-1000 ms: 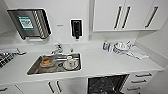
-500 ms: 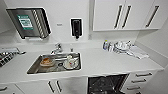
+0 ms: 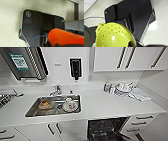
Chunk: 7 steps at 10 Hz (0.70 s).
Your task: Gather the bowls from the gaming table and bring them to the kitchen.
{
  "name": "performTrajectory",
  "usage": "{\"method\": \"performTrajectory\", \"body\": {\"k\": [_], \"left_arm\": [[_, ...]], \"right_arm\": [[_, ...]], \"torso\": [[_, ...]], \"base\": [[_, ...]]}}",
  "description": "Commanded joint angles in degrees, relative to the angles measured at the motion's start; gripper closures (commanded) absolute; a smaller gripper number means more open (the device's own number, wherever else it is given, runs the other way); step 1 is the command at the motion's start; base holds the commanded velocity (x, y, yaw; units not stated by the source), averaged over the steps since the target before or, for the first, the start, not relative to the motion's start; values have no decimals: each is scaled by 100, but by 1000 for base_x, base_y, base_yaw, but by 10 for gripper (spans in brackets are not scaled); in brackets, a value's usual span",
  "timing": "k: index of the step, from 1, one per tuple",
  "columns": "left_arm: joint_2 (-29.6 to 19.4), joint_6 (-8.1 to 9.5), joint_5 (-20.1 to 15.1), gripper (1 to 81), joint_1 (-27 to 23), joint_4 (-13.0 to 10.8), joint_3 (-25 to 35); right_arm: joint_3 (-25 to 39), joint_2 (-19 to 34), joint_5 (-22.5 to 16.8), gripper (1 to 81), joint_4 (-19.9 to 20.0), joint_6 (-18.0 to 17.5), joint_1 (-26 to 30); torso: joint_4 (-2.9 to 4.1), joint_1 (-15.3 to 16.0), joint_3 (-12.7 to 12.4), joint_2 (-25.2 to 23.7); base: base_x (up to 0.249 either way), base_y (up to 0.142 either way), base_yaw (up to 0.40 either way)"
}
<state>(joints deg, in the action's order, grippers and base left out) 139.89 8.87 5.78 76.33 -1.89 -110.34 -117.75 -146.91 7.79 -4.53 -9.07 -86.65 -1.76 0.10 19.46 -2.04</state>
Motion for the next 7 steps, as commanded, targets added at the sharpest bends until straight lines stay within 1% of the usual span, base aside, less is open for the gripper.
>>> {"method": "performTrajectory", "body": {"k": [1, 3, 4, 5, 6, 7], "left_arm": [[-1041, 97, -902, 811, -1210, 57, 1425], [-1147, 150, -1316, 811, -1721, 48, 1708], [-1155, 158, -1473, 811, -1984, 48, 1821], [-1164, 176, -1673, 811, -2265, 57, 1901], [-1164, 281, -1931, 811, -2555, 57, 2007], [-1147, 351, -2070, 811, -2827, 57, 2068]], "right_arm": [[297, 273, -217, 811, -38, -16, 108], [368, 317, -137, 811, -39, -16, 99], [402, 326, -137, 811, -39, -16, 108], [420, 335, -137, 811, -39, -16, 108], [438, 353, -137, 811, -39, -16, 100], [438, 353, -137, 811, -47, -7, 108]], "torso": [[0, 0, 505, 0], [0, 2, 899, 2], [0, 4, 1030, 4], [0, 4, 932, 4], [0, 9, 861, 6], [0, 11, 898, 9]], "base": [[0, 0, 0], [0, 0, 0], [0, 0, 0], [0, 0, 0], [0, 0, 0], [0, 0, 0]]}}
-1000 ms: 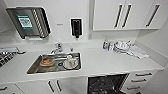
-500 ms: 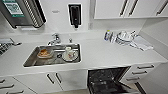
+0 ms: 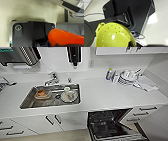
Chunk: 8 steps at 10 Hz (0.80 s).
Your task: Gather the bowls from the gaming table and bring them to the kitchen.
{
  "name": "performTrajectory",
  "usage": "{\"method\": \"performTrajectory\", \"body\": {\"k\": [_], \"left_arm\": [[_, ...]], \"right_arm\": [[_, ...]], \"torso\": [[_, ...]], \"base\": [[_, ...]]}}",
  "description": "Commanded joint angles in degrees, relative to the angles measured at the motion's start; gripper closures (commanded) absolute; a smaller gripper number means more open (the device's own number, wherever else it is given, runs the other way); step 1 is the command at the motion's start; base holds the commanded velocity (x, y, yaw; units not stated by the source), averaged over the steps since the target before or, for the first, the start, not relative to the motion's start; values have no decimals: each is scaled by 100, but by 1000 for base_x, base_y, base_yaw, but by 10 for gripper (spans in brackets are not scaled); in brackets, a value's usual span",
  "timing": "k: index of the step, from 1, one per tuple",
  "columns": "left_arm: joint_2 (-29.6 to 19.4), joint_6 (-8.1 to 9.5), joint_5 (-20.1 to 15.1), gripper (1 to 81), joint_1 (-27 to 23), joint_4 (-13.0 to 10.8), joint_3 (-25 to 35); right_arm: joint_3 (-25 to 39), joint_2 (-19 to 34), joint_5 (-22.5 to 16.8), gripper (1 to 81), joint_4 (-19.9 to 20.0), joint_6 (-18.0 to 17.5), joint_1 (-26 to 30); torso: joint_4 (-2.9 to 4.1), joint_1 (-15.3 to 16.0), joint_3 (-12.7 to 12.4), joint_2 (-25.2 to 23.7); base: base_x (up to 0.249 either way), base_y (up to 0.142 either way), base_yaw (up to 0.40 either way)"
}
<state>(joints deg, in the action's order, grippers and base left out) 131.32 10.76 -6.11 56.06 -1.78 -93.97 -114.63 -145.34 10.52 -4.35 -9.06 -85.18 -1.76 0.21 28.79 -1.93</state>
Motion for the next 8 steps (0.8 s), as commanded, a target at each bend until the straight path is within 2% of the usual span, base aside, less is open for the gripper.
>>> {"method": "performTrajectory", "body": {"k": [1, 3, 6, 8], "left_arm": [[-220, 224, -1067, 811, -1100, 46, 440], [44, 339, -1446, 811, -1690, 29, 379], [1061, 541, -1875, 811, -2357, 29, -287], [1837, 550, -2351, 811, -2709, 29, -922]], "right_arm": [[126, 195, -410, 811, -66, -8, -40], [152, 195, -410, 811, -75, -8, -40], [126, 151, -410, 811, -57, -17, -13], [152, 143, -410, 811, -66, -17, -13]], "torso": [[0, 0, 0, 0], [0, 0, -2, 2], [0, 2, 0, 5], [0, 4, 2, 6]], "base": [[0, 0, 0], [0, 0, 0], [0, 0, 0], [0, 0, 0]]}}
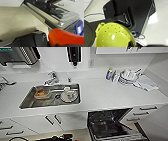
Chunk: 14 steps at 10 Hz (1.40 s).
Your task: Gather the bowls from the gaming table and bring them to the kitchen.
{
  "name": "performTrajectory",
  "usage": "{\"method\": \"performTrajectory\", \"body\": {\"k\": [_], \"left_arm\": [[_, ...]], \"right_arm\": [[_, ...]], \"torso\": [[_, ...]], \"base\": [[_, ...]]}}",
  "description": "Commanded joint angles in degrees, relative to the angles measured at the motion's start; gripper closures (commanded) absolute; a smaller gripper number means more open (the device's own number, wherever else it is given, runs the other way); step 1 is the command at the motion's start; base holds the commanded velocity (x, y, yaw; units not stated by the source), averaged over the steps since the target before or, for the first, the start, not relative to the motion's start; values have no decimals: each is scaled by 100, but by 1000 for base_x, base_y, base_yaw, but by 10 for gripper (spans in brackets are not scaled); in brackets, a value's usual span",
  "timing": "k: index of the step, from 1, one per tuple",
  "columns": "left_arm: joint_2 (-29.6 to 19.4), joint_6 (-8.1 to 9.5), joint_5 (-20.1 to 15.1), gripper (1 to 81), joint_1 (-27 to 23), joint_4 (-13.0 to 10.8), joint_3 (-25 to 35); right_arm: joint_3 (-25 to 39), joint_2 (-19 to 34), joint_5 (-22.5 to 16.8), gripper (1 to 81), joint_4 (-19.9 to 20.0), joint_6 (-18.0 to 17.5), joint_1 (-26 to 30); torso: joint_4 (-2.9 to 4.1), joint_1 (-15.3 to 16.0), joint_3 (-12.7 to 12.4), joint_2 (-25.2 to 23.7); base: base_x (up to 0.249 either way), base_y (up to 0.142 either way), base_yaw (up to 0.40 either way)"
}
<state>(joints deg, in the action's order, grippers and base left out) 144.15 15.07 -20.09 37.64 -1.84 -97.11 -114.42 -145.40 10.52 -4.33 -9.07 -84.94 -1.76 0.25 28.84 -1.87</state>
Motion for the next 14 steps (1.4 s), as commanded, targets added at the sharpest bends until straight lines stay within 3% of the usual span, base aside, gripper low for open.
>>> {"method": "performTrajectory", "body": {"k": [1, 4, 6, 12, 14], "left_arm": [[788, 145, -1023, 811, -1008, 26, -739], [1309, 233, -1137, 811, -1500, 43, -950], [1851, 409, -1252, 811, -1895, 8, -1229], [3498, 418, -1603, 811, -2424, -27, -2110], [3744, 418, -1568, 811, -2441, -44, -2225]], "right_arm": [[166, 149, -410, 811, -77, 45, -46], [176, 61, -410, 811, -77, 63, -54], [202, 52, -410, 811, -77, 64, -63], [176, -45, -410, 811, -68, 63, -36], [53, -115, -410, 811, -68, 63, -36]], "torso": [[0, 0, 0, 0], [0, 2, 2, 2], [0, 2, 5, 2], [0, 5, 5, 7], [0, 5, 5, 7]], "base": [[0, 0, 0], [0, 0, 0], [0, 0, 0], [0, 0, 0], [0, 0, 0]]}}
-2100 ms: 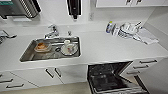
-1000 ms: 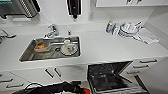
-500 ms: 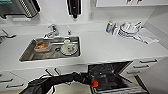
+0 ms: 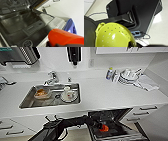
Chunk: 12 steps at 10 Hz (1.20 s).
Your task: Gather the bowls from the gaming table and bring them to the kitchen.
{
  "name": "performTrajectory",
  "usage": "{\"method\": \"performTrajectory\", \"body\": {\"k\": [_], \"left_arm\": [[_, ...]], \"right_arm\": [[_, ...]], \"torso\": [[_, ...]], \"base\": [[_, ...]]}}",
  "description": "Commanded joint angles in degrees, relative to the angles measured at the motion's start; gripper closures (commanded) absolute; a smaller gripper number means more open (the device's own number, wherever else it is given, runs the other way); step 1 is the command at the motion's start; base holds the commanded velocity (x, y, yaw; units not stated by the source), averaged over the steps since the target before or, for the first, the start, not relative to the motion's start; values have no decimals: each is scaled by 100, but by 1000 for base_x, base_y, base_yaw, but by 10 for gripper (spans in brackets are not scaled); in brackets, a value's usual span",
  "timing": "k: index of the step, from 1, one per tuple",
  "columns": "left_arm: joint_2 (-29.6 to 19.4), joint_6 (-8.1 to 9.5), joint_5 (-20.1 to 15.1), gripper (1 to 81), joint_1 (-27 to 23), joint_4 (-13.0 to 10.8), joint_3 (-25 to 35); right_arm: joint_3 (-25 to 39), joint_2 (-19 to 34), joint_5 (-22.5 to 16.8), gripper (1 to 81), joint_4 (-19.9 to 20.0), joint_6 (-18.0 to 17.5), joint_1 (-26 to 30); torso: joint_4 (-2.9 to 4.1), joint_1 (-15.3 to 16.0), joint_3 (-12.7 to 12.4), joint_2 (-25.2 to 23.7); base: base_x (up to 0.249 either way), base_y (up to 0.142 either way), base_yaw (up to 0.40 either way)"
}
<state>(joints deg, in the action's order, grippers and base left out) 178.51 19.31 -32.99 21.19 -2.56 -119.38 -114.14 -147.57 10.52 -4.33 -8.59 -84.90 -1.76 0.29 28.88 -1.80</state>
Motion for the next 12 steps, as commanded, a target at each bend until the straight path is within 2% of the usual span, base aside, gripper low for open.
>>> {"method": "performTrajectory", "body": {"k": [1, 2, 3, 5, 7, 8, 10, 12], "left_arm": [[361, -15, -278, 811, -787, 27, 11], [379, -15, -278, 10, -787, 36, 11], [318, -15, -287, 10, -752, 54, 73], [-122, -33, -305, 10, -550, 27, 512], [-1246, -68, -296, 10, -95, -34, 1663], [-1941, -50, -270, 10, 100, -298, 2279], [-3062, -50, -209, 10, 434, -473, 3235], [-3838, -76, -147, 10, 1023, -763, 3421]], "right_arm": [[-28, 67, -410, 811, -59, -2, -24], [-28, 50, -410, 811, -59, -11, 2], [-2, 58, -410, 811, -51, -19, 29], [16, 67, -410, 811, -59, -28, 29], [499, 409, -235, 811, -68, 7, 168], [1114, 787, -279, 811, -77, 7, 345], [2078, 1497, -296, 811, -77, -11, 617], [2801, 2069, -305, 811, -42, -2, 864]], "torso": [[0, 0, 0, 0], [0, 0, 2, 0], [0, 0, 2, 0], [0, 0, 2, 0], [0, 2, 2, 0], [0, 2, 4, 0], [0, 2, 4, 0], [0, 2, 4, 2]], "base": [[0, 0, 0], [0, 0, 0], [0, 0, 0], [0, 0, 0], [0, 0, 0], [0, 0, 0], [0, 0, 0], [0, 0, 0]]}}
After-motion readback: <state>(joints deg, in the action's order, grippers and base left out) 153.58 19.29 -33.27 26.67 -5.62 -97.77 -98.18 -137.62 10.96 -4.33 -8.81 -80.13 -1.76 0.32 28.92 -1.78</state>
